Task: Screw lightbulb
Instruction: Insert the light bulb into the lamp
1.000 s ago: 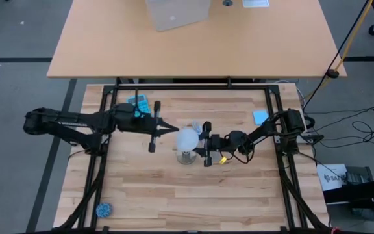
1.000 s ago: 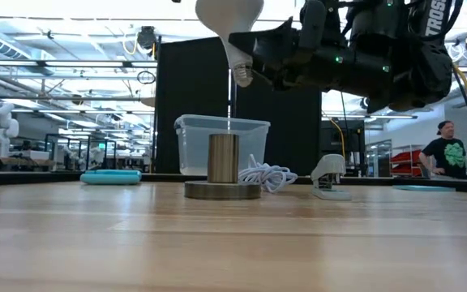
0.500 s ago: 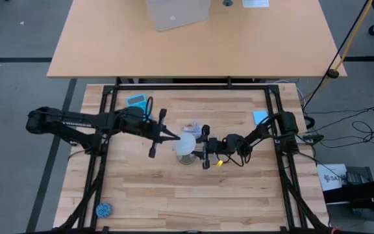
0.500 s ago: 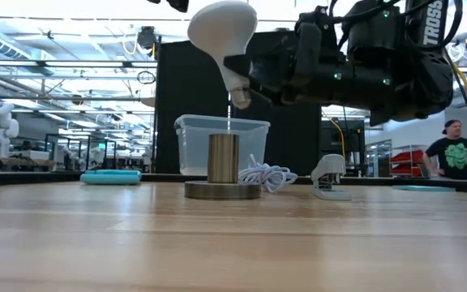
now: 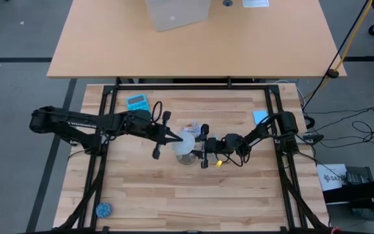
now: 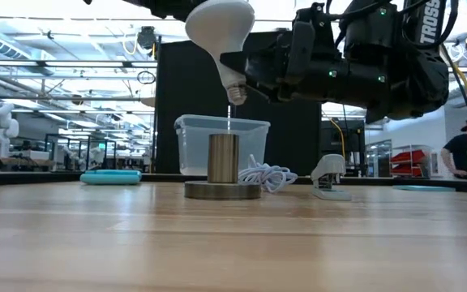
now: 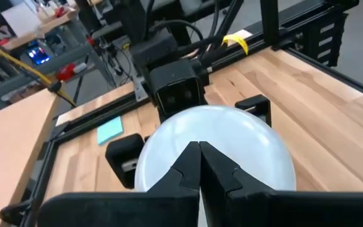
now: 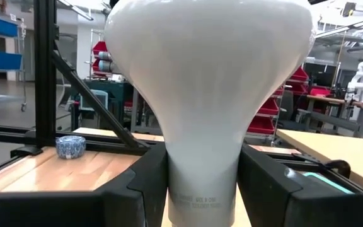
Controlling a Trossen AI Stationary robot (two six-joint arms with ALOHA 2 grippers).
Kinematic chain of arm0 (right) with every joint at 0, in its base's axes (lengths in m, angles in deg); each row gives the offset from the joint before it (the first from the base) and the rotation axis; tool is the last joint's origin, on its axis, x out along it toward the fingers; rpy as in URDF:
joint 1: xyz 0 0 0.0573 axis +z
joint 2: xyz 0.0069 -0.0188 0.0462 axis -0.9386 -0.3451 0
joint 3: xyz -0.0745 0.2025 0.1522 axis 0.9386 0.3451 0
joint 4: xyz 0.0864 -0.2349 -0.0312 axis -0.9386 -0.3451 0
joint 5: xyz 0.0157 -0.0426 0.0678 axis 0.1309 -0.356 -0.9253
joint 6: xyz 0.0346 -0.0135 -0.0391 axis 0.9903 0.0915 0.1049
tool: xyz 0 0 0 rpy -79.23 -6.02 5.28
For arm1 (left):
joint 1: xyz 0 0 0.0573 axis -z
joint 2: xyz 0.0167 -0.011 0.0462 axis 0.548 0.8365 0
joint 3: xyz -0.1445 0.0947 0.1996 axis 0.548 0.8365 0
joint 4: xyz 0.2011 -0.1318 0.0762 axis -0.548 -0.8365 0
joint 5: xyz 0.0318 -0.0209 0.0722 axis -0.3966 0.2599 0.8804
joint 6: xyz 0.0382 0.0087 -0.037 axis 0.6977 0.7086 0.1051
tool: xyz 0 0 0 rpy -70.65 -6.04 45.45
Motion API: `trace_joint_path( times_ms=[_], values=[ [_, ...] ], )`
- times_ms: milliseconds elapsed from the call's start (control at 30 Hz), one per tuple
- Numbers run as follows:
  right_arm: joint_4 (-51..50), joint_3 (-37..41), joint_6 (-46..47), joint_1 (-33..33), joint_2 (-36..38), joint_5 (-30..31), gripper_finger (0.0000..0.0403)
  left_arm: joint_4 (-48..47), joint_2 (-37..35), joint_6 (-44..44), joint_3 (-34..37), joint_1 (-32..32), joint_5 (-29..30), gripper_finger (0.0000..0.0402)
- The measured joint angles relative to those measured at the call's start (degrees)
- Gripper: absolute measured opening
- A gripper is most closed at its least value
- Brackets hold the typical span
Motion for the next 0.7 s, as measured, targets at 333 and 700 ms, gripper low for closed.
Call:
trace_joint_path(
  times_ms=[333, 700],
  values=[
    [-3.39, 0.01, -1.40, 0.06, 0.00, 2.01, 0.0157, -3.00, 0.63, -1.79, 0.00, -0.02, 1.24, 0.0000],
    [-10.41, -2.40, -1.81, 0.09, 0.00, 2.12, 0.0157, -4.72, 2.30, -3.54, -0.04, 0.00, 1.17, 0.0000]
  ],
)
